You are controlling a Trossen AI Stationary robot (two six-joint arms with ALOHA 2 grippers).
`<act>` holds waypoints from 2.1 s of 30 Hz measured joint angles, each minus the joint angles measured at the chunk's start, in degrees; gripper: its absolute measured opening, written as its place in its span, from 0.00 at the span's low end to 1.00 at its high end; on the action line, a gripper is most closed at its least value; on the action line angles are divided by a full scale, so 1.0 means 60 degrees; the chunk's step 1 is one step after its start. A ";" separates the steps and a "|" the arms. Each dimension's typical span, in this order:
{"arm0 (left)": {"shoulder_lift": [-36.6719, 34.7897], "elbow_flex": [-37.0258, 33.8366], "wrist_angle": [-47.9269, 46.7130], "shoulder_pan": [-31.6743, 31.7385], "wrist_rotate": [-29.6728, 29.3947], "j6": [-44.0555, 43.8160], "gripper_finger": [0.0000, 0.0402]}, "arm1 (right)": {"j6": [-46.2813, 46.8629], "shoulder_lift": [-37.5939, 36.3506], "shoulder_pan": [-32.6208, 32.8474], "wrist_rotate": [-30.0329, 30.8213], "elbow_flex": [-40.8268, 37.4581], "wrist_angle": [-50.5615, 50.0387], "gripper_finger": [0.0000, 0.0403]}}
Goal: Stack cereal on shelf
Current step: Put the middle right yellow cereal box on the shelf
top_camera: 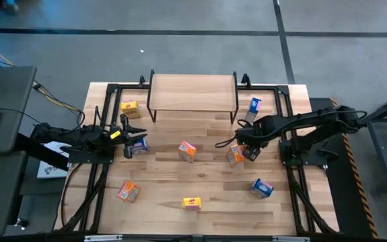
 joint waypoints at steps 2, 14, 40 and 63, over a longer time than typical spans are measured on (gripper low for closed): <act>0.0000 0.0000 -0.0003 0.0001 0.0002 0.0005 0.18 | -0.0006 -0.0004 0.0002 -0.0061 0.0000 -0.0013 0.49; -0.0001 0.0000 -0.0001 0.0001 0.0002 0.0002 0.18 | 0.0067 -0.0004 -0.0002 -0.0096 0.0004 -0.0353 0.49; 0.0000 0.0004 0.0000 0.0003 0.0003 0.0007 0.18 | 0.0175 -0.0007 0.0002 0.0840 0.1682 -0.1473 0.49; 0.0000 0.0003 -0.0003 0.0002 0.0001 0.0000 0.18 | 0.0427 -0.0007 0.0002 0.1099 0.1872 -0.1494 0.34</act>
